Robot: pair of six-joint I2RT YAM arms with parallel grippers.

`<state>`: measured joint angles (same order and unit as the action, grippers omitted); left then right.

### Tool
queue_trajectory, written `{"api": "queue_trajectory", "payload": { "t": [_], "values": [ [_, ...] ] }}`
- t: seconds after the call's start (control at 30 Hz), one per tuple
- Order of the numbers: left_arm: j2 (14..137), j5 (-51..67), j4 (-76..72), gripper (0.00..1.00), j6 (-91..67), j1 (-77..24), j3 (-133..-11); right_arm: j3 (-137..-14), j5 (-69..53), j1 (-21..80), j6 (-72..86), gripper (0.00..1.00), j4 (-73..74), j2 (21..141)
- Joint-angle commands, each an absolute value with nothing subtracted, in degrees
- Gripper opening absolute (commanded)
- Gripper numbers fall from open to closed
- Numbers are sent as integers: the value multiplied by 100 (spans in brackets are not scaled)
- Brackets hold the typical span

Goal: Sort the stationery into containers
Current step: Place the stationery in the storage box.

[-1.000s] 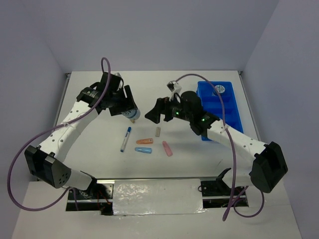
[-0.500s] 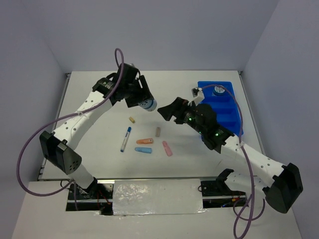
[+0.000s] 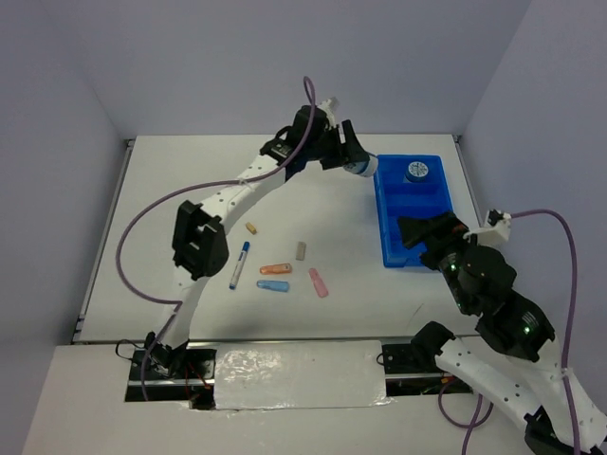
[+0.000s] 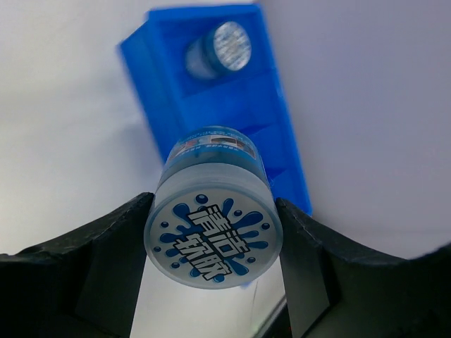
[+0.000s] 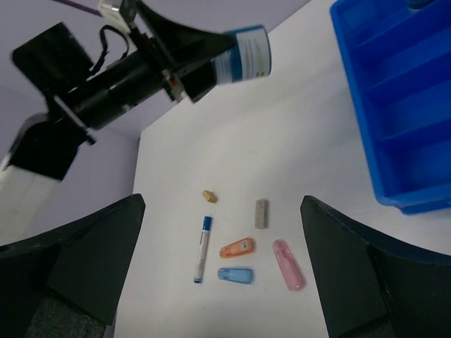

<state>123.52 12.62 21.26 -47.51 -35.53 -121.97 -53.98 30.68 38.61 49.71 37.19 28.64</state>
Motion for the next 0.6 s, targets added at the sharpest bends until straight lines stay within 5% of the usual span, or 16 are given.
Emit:
{"api": "queue_trajectory", "payload": {
  "t": [0.0, 0.57],
  "values": [
    [13390, 2197, 572, 0, -4816, -3647, -13356, -5589, 3366, 3841, 5194, 100, 5209, 2488],
    [15108, 1811, -2092, 3, -5669, -3691, -14379, -6081, 3112, 3850, 5721, 100, 7153, 1573]
  ]
}}
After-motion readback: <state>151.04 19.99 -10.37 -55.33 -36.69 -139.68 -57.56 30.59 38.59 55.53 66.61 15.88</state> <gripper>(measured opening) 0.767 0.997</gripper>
